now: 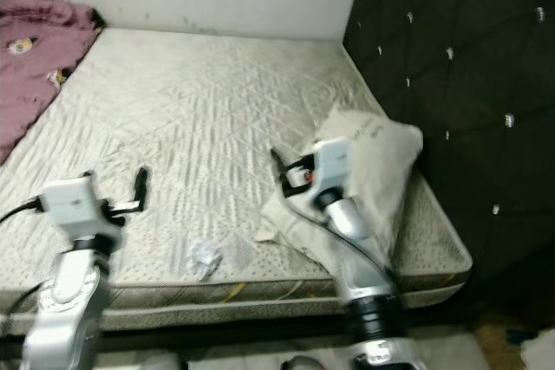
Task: Clean up the room
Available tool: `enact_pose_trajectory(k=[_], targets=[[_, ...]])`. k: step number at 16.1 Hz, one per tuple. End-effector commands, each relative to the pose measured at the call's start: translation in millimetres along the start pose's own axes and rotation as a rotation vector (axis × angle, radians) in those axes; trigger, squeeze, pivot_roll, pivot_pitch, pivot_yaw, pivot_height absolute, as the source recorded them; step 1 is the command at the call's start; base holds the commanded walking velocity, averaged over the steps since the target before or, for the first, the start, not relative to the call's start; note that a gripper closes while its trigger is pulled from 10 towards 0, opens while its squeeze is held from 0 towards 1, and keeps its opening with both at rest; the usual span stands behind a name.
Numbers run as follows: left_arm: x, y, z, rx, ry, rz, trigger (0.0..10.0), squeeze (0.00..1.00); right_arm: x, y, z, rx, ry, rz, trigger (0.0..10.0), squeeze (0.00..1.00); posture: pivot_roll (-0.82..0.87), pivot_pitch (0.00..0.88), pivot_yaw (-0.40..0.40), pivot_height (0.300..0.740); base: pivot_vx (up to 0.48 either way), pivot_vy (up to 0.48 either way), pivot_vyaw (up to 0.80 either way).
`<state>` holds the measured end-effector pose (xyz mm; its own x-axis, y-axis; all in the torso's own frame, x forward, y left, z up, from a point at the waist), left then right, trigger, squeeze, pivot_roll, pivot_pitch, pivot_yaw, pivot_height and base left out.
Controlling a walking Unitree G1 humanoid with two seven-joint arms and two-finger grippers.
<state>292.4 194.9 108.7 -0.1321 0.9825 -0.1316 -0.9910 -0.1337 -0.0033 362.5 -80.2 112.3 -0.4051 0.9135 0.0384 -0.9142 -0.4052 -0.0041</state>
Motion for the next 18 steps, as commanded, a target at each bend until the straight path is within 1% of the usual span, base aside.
enact_pose_trajectory(k=[1, 4, 5, 9, 13, 18], targets=[[-7.2, -1.9, 3.3, -0.007, 0.011, -0.029, 10.0, 0.00, -9.4, -0.4, 5.9, -0.007, 0.022, -0.018, 10.0, 0.00, 0.00, 0.000, -0.089, 0.740, 0.000, 0.480, 0.00], [-8.4, -1.6, 3.3, -0.009, 0.020, -0.033, 10.0, 0.00, -10.1, -0.8, 5.9, -0.004, 0.023, -0.018, 10.0, 0.00, 0.00, 0.000, -0.090, 0.740, 0.000, 0.479, 0.00], [-6.0, -1.7, 6.5, -0.029, 0.002, -0.015, 10.0, 0.00, -10.1, -0.8, 5.9, -0.005, 0.025, -0.019, 10.0, 0.00, 0.00, 0.000, -0.090, 0.740, 0.000, 0.476, 0.00], [-3.8, -2.4, 6.1, -0.021, -0.003, -0.002, 10.0, 0.00, -10.0, -0.9, 5.8, -0.003, 0.026, -0.020, 10.0, 0.00, 0.00, 0.000, -0.090, 0.740, 0.000, 0.000, 0.00], [-9.5, 0.1, 9.5, -0.037, 0.015, -0.053, 10.0, 0.00, -10.1, -0.8, 4.7, 0.002, 0.029, -0.018, 10.0, 0.00, 0.00, 0.000, -0.090, 0.740, 0.000, 0.000, 0.00], [-10.3, 1.3, 10.5, -0.042, 0.015, -0.064, 10.0, 0.00, -7.7, -1.6, 4.2, 0.006, 0.040, -0.007, 10.0, 0.00, 0.00, 0.000, -0.090, 0.740, 0.371, 0.000, 0.00]])
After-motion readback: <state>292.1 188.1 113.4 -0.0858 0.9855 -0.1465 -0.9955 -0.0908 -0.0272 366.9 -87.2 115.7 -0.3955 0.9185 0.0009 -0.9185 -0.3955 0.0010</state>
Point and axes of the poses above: a point about 5 cm out from each wrist's last joint towards the gripper, its own y axis pointing back from the gripper into the wrist, its own z axis along the axis of the wrist's last joint, x = y × z, the point moved 6 cm from there along -y, pointing out of the wrist towards the gripper, and after that the axes turned 3 degrees about y, right-handed, at the moved point
